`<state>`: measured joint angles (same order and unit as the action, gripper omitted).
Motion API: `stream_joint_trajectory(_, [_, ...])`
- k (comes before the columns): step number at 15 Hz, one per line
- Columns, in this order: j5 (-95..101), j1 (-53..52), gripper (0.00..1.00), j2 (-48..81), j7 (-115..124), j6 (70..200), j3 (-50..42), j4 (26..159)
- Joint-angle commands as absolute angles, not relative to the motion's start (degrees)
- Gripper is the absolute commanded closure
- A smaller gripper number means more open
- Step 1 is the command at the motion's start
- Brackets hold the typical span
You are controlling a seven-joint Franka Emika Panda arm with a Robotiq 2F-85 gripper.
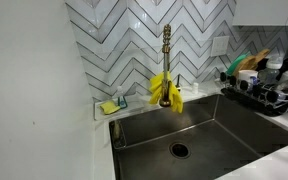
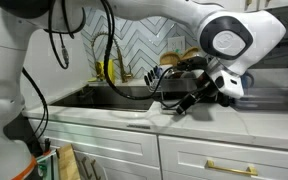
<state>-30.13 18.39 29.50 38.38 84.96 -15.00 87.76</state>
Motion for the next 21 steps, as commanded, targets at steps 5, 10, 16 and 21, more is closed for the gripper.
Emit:
stream_joint_trajectory(5, [-32.0,20.9,0.34,34.9,43.8,74.4,-14.6,81.4])
stream_joint_trajectory(10, [-34.4,21.9,0.63,37.3,46.2,71.8,-14.5,79.0])
stream_joint_trajectory(16, [-38.0,22.8,1.00,39.6,47.1,71.1,-14.1,76.8])
stream_joint_trajectory(21, [-37.9,22.1,0.99,38.7,46.6,70.8,-14.4,76.4])
